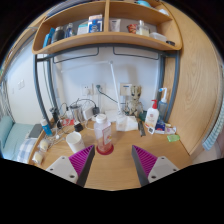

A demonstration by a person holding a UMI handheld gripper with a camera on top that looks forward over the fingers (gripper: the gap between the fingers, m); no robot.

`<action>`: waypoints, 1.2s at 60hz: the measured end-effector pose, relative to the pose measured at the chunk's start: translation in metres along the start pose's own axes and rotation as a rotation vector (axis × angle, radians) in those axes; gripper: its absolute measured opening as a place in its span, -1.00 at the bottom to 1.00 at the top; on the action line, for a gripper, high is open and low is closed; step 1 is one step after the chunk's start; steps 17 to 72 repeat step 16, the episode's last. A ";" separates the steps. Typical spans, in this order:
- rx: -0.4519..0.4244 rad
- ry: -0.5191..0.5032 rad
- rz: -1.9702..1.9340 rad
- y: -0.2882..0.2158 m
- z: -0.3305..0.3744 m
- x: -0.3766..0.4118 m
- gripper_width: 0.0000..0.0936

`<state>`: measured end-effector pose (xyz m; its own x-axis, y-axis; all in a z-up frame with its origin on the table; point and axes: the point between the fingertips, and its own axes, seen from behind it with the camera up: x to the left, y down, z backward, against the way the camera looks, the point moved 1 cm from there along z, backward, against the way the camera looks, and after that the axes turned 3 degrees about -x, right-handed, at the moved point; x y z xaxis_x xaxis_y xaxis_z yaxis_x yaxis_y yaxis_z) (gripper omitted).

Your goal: Pour water

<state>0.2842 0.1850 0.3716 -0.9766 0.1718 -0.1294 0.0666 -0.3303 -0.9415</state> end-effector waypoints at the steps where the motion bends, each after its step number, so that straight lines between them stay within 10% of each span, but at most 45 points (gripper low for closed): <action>1: -0.002 -0.001 0.002 -0.001 0.002 0.000 0.61; 72: -0.023 -0.043 0.004 -0.016 0.023 0.010 0.61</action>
